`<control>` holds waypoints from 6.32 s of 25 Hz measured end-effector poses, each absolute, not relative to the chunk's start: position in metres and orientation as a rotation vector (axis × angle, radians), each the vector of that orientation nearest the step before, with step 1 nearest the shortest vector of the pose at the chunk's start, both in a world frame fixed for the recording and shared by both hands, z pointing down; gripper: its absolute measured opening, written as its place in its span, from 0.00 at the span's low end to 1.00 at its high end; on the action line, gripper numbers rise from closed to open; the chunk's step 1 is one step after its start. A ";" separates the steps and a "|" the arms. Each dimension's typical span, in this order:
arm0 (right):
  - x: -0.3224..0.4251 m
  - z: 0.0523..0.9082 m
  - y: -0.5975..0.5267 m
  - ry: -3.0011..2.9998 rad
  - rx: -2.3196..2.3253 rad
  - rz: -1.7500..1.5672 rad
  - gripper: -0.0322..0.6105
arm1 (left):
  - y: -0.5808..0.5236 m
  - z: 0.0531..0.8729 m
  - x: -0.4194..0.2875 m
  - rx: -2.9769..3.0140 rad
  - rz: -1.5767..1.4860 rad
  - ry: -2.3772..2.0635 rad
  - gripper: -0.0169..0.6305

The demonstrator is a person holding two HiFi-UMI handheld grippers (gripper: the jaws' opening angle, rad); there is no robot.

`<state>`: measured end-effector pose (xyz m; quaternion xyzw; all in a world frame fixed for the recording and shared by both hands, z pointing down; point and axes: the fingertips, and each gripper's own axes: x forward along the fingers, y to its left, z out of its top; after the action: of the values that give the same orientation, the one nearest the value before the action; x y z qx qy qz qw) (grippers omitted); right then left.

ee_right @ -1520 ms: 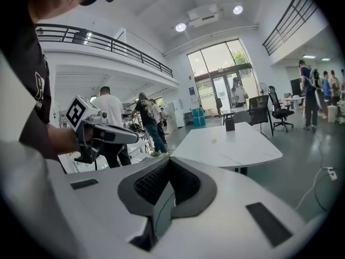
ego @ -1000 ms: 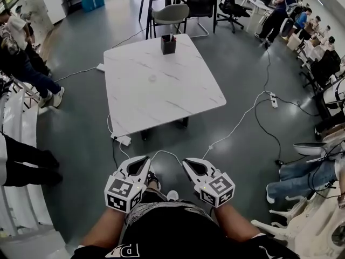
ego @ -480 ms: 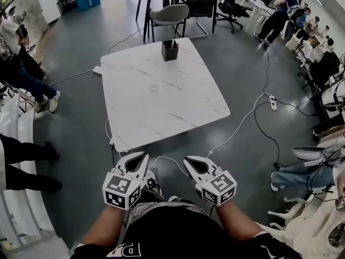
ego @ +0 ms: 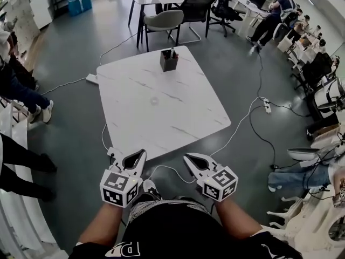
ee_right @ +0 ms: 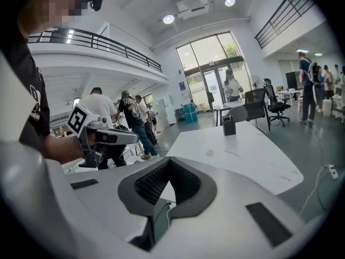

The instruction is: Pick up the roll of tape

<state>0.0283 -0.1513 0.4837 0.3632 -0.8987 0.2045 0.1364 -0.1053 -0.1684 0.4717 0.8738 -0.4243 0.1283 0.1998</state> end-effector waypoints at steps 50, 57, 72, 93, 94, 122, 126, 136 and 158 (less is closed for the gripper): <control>0.070 0.510 -0.354 -2.598 0.969 0.634 0.05 | -0.399 0.560 -0.073 2.304 0.639 -1.273 0.05; 0.077 0.524 -0.362 -2.589 0.913 0.675 0.05 | -0.439 0.604 -0.064 2.236 0.724 -1.289 0.05; 0.123 0.560 -0.383 -2.512 0.973 0.823 0.05 | -0.506 0.694 -0.066 2.096 0.879 -1.316 0.06; 0.135 0.576 -0.402 -2.485 1.000 0.876 0.05 | -0.526 0.741 -0.053 2.027 0.964 -1.207 0.37; 0.136 0.576 -0.403 -2.485 1.002 0.876 0.05 | -0.526 0.741 -0.051 2.026 0.958 -1.202 0.37; 0.149 0.581 -0.402 -2.460 1.065 0.913 0.05 | -0.546 0.753 -0.038 2.077 1.036 -1.164 0.43; 0.153 0.584 -0.402 -2.457 1.076 0.918 0.05 | -0.545 0.752 -0.038 2.049 1.027 -1.159 0.42; 0.150 0.582 -0.394 -2.463 1.094 0.933 0.05 | -0.540 0.751 -0.038 2.052 1.008 -1.152 0.35; 0.051 0.529 -0.322 -2.591 0.988 0.738 0.05 | -0.405 0.615 -0.121 2.172 0.724 -1.248 0.35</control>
<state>0.0512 -0.3216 0.5292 0.3411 -0.8946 0.2549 0.1356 -0.1209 -0.4054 0.6154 0.8033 -0.4618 0.2680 0.2638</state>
